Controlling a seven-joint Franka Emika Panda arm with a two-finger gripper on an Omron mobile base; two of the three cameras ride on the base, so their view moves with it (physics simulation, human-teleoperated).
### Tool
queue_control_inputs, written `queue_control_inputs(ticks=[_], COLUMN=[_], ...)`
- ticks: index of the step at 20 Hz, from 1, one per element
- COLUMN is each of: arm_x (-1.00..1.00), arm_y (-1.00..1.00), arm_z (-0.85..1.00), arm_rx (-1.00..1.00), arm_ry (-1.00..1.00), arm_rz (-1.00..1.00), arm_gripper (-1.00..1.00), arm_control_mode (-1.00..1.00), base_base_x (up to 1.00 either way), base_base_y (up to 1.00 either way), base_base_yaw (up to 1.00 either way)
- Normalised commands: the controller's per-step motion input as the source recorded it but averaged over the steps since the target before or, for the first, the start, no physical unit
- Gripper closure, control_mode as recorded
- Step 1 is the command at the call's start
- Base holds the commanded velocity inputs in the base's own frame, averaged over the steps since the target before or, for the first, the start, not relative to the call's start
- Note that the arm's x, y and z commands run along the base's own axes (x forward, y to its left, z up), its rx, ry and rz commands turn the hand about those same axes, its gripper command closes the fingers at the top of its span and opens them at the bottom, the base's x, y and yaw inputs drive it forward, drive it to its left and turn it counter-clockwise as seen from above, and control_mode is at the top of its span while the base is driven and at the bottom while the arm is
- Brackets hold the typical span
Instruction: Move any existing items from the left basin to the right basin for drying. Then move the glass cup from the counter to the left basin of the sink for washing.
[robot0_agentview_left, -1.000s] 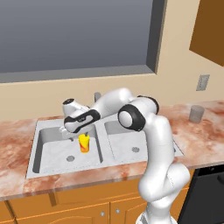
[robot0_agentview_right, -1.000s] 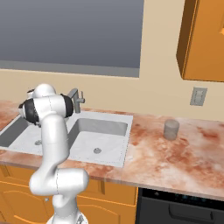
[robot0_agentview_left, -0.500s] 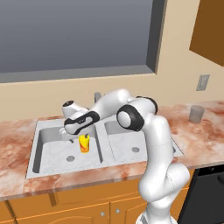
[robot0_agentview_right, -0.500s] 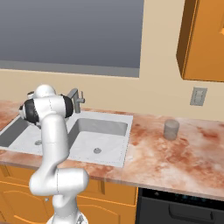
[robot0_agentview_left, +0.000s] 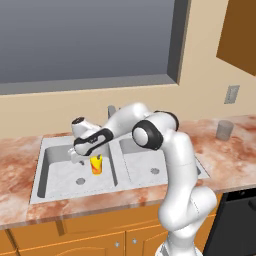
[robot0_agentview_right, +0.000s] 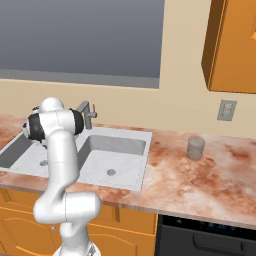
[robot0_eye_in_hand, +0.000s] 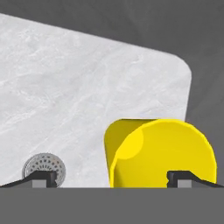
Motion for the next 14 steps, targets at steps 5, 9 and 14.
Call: queue_control_inputs(ticks=[5, 9, 14], arm_x=[0.00, 0.00, 0.00], arm_y=[0.02, 0.04, 0.00], arm_z=[-0.23, -0.14, 0.00], arm_rx=[0.00, 0.00, 0.00], arm_ry=[0.00, 0.00, 0.00], arm_rz=[0.00, 0.00, 0.00], arm_gripper=[-1.00, 1.00, 1.00], arm_control_mode=[-1.00, -1.00, -1.00], base_base_x=[0.00, 0.00, 0.00], base_base_y=[0.00, 0.00, 0.00], base_base_yaw=[0.00, 0.00, 0.00])
